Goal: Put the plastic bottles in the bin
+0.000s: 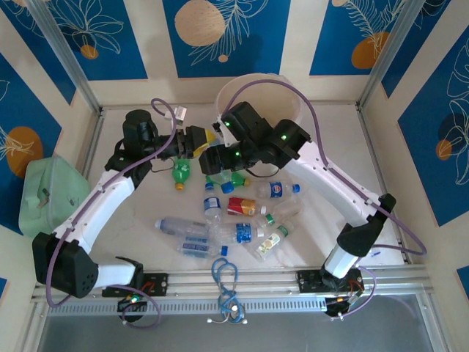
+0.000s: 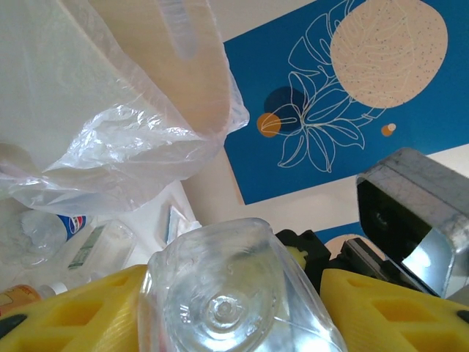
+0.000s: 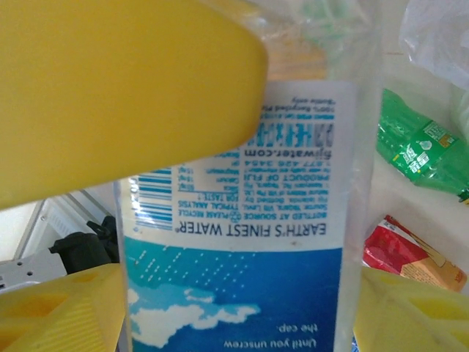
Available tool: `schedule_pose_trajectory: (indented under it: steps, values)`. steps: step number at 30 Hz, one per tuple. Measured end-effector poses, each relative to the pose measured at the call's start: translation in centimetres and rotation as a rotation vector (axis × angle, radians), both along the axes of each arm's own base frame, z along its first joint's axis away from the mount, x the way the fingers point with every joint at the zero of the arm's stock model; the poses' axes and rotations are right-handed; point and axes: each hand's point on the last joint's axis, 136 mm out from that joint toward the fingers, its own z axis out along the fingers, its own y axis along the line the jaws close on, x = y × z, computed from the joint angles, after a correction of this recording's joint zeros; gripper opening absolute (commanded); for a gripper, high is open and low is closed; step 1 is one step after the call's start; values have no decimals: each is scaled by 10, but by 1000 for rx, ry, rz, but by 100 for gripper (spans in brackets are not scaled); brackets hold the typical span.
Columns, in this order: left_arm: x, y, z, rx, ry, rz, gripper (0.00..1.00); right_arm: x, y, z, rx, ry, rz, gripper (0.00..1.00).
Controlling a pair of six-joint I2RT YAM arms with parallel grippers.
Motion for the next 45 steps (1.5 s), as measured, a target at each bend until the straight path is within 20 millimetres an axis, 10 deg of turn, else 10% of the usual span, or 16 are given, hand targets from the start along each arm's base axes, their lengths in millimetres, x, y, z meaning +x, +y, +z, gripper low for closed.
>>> schedule_pose_trajectory:
  steps: [8,14,19,28,35,40,45]
  values:
    - [1,-1,6,-16,-18,1,58,1,-1,-2,-31,-20,-4,61]
    - [2,-1,9,-23,-27,5,98,2,-1,1,-31,-34,-8,59]
    - [12,5,11,28,-39,82,100,9,-6,8,-33,-64,-37,59]
    - [9,80,55,209,-237,510,100,59,-52,67,51,-171,-240,59]
    - [18,102,0,370,-99,593,97,124,-99,95,103,-220,-427,59]
    - [10,115,-61,502,63,607,96,165,-115,70,62,-173,-500,59]
    - [2,123,-81,564,124,620,95,190,-129,33,14,-89,-541,59]
